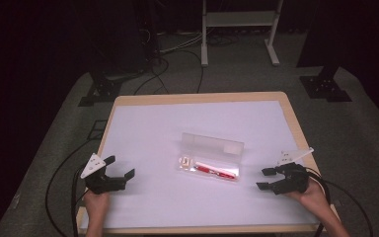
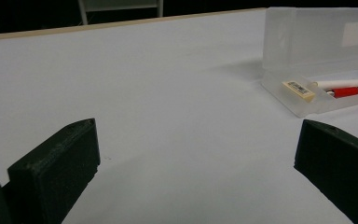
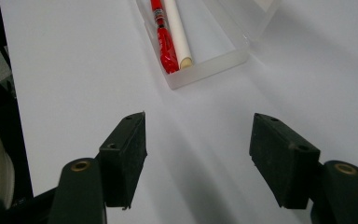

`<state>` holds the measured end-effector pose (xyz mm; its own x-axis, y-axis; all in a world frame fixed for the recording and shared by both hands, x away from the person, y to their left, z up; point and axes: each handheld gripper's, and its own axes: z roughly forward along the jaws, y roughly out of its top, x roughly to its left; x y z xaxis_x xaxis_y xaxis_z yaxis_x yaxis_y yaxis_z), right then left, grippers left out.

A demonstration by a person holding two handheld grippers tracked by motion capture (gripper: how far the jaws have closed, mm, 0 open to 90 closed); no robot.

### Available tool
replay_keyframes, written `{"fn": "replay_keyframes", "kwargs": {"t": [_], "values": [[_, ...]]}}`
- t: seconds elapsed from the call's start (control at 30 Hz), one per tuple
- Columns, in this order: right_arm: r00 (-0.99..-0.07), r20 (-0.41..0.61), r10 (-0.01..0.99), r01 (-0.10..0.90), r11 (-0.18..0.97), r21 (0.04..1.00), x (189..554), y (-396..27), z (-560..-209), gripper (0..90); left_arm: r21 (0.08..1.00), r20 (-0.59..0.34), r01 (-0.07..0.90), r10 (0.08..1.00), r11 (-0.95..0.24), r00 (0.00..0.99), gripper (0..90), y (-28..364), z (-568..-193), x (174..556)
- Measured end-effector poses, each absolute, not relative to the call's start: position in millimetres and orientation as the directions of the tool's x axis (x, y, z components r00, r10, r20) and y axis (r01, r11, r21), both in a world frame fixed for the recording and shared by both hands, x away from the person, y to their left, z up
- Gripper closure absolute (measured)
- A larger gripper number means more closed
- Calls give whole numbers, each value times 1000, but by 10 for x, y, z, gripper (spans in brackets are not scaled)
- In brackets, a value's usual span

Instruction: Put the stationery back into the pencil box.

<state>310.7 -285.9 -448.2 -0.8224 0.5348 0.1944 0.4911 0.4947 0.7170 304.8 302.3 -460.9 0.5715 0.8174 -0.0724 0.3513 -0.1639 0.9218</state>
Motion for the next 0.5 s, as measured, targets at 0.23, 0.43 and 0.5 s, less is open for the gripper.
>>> {"fn": "replay_keyframes", "kwargs": {"t": [0.23, 0.43, 0.5], "values": [[-810, 196, 553, 497, 467, 731, 3015, -2943, -4510, 345, 922, -70, 351, 818, -166, 570, 0, 3019, -4608, 3043], [-806, 173, 566, 474, 442, 762, 2894, -2973, -4521, 337, 921, -67, 351, 818, -170, 571, 0, 3019, -4608, 3046], [-804, 178, 567, 469, 420, 777, 2860, -2969, -4523, 336, 921, -70, 354, 821, -166, 567, 0, 3015, -4609, 3048]]}}
